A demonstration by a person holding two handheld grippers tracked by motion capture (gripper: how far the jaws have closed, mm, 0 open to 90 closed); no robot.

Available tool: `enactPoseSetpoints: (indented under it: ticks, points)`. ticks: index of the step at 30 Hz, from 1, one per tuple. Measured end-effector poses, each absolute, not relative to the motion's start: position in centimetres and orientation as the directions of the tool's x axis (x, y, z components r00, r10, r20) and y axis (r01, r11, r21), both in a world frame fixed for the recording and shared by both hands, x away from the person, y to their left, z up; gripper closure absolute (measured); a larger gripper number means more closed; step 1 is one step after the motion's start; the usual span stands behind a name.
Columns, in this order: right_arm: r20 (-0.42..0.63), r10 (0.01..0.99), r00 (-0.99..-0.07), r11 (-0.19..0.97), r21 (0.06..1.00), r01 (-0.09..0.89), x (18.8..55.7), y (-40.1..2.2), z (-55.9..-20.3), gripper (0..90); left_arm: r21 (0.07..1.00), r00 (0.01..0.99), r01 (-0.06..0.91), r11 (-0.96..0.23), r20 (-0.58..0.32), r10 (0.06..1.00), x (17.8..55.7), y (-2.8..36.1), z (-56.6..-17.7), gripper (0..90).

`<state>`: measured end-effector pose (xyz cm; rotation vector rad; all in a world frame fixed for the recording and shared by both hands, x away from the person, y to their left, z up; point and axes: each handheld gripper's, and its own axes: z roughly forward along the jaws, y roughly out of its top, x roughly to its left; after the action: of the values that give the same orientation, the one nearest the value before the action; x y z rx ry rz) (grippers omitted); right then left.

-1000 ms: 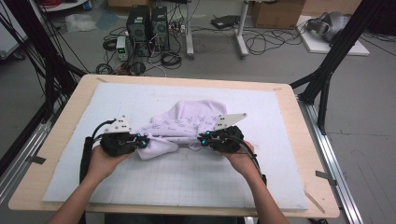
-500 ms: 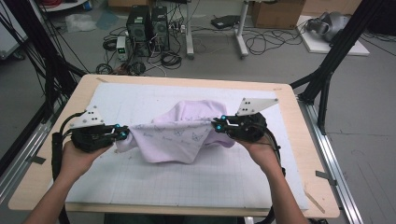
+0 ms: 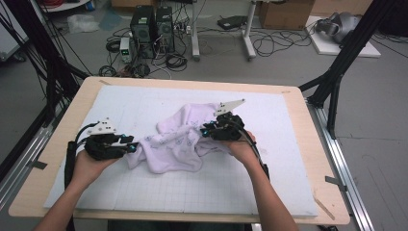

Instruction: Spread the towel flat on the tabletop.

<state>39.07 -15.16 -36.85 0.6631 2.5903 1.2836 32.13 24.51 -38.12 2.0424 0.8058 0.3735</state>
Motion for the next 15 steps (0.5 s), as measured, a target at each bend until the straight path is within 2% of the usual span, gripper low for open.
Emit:
enactPoseSetpoints:
  ticks: [5, 9, 15]
  points:
    - [-0.018, 0.461, -0.887, 0.503, 0.829, 0.244, 37.0, -16.3, -34.8, 68.2, 0.847, 0.755, 0.365, -0.386, -0.027, 0.655, 31.2, 24.8, -36.3, 49.4]
    - [-0.053, 0.45, -0.891, 0.499, 0.843, 0.202, 34.6, -16.8, -34.5, 68.4, 0.831, 0.774, 0.374, -0.412, -0.035, 0.633, 30.9, 24.1, -37.7, 49.5]
    - [-0.043, 0.402, -0.915, 0.525, 0.829, 0.191, 32.4, -16.2, -37.3, 66.5, 0.78, 0.781, 0.431, -0.453, -0.071, 0.621, 31.7, 22.8, -41.5, 52.6]
